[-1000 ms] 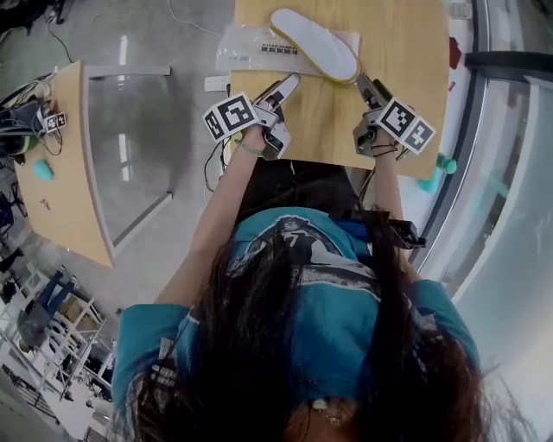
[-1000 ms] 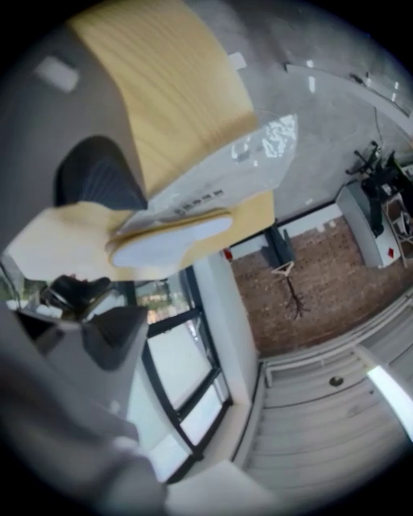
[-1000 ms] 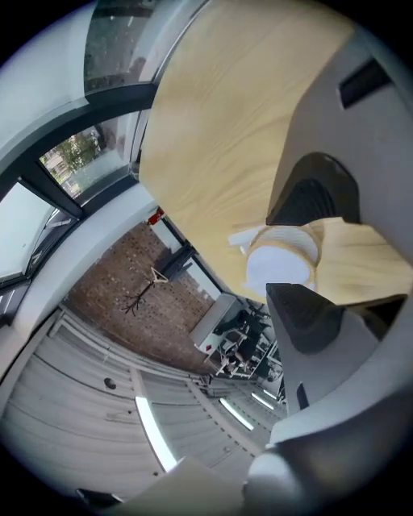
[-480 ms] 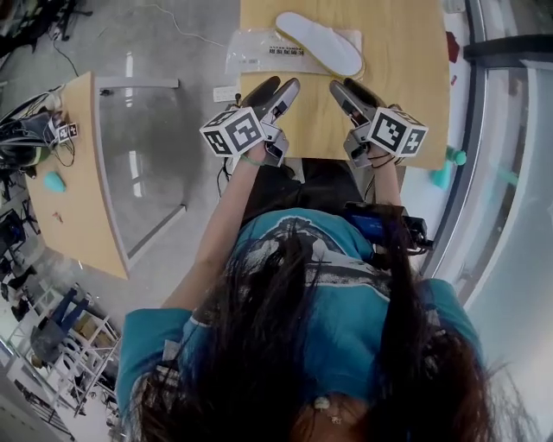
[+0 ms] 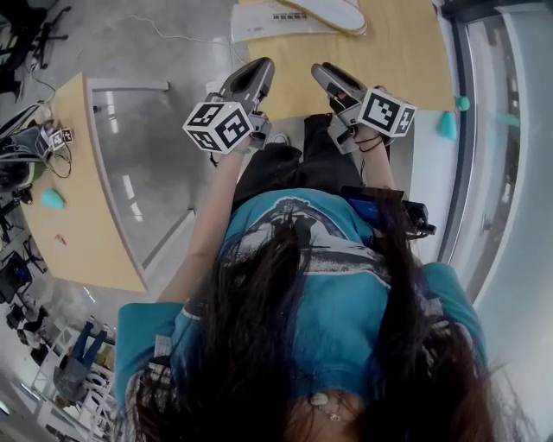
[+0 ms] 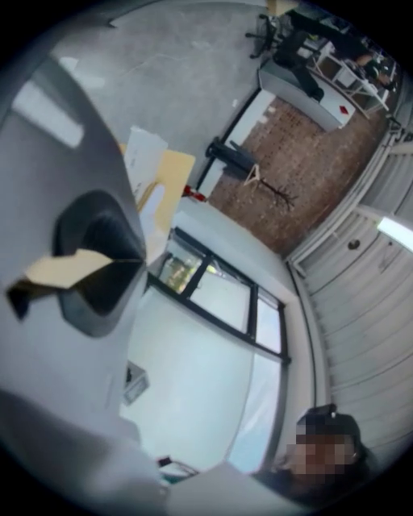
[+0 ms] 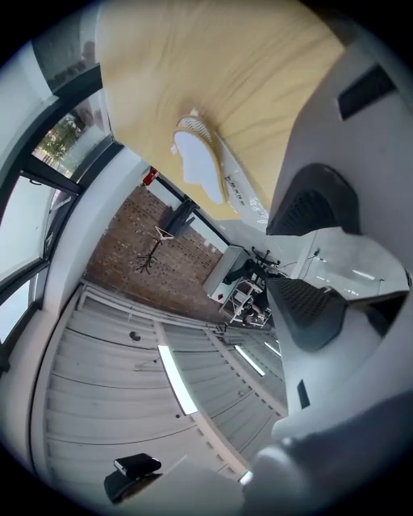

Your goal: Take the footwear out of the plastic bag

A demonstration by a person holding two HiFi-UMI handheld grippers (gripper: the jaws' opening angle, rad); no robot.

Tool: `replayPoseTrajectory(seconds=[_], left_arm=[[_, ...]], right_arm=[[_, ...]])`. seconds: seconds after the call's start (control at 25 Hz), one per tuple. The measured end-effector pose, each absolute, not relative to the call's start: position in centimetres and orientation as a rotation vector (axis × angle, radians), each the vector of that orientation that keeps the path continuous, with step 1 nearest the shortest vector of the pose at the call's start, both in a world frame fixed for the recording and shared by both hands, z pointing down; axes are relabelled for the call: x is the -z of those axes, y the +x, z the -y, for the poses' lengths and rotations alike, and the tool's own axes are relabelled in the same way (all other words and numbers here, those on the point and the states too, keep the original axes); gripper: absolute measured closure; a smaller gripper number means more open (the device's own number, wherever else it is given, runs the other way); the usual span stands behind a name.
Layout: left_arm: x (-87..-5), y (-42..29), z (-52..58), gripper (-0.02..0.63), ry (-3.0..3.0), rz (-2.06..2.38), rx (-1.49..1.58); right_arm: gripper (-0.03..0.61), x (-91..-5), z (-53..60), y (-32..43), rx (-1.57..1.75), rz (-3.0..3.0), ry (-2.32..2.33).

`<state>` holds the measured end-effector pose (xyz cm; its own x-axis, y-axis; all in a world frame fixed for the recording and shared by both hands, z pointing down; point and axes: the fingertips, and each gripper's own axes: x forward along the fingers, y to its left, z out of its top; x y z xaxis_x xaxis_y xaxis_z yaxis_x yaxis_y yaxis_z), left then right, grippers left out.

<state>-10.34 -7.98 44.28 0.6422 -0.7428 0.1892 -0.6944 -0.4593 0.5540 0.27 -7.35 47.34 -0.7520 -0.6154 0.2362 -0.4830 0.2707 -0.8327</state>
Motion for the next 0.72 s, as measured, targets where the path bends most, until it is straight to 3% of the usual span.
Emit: replayPoseTrajectory(seconds=[0.24, 0.44, 0.72], left_arm=[[-43.3, -13.3, 2.1, 0.614, 2.428, 1.039, 0.022], [-43.0, -12.6, -2.1, 0.615, 2.475, 0.926, 0.017], [-42.7, -10.0, -7.5, 0.615, 2.499, 0.853, 0.017]], right_arm=[[0.445, -47.9, -1.0, -1.7, 1.463, -2.367, -1.181], [0.508, -47.9, -5.6, -0.6, 1.455, -2.288, -1.316], [0.534, -47.8, -10.7, 1.5, 1.468, -2.218, -1.331]])
